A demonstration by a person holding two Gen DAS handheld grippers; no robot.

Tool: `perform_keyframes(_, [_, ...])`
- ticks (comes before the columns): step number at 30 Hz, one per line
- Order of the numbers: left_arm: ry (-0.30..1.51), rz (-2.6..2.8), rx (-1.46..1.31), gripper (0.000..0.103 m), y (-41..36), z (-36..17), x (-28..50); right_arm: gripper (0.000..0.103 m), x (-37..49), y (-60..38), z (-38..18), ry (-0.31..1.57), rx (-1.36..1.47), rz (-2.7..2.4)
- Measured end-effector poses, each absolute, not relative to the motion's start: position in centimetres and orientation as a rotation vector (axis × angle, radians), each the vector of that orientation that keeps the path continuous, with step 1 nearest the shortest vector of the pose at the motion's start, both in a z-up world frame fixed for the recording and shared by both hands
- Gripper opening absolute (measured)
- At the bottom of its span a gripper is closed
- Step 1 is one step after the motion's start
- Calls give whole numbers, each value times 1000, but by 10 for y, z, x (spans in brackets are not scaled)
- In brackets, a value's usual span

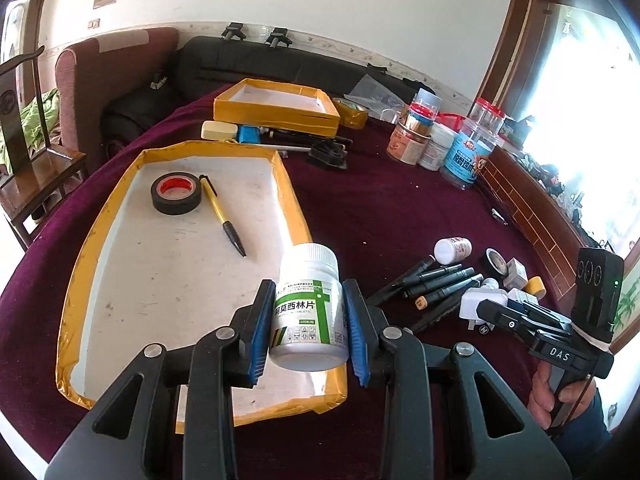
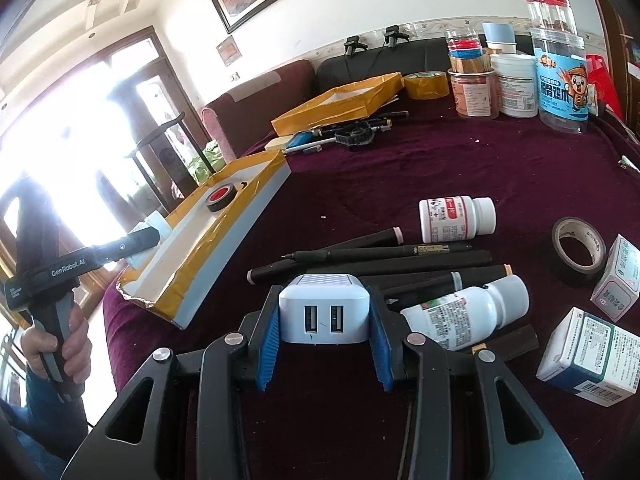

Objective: Organize rigid objects
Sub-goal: 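Carry the pill bottle and charger over the white tray with both grippers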

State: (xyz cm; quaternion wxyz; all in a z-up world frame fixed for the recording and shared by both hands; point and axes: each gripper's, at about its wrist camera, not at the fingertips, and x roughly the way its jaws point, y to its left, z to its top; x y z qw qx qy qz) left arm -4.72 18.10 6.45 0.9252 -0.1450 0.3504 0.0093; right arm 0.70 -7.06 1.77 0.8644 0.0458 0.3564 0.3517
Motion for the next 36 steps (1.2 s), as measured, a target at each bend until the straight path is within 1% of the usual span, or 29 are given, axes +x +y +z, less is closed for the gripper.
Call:
perform_keyframes(8, [711,32,-314,31,194,63,-50,35,-4,-56,28,744,65,767])
perform_keyframes(16, [708,54,-329,31,213,60,-53,36,-11,-21,40,744,4,817])
perform_keyframes(27, [719,105,-340,31,249,54,-46,36,-8,58,65,716,-88,898])
perform_keyframes(36, [766,138,-310,31,271,47,-31,36,16,120,70,741,-129,918])
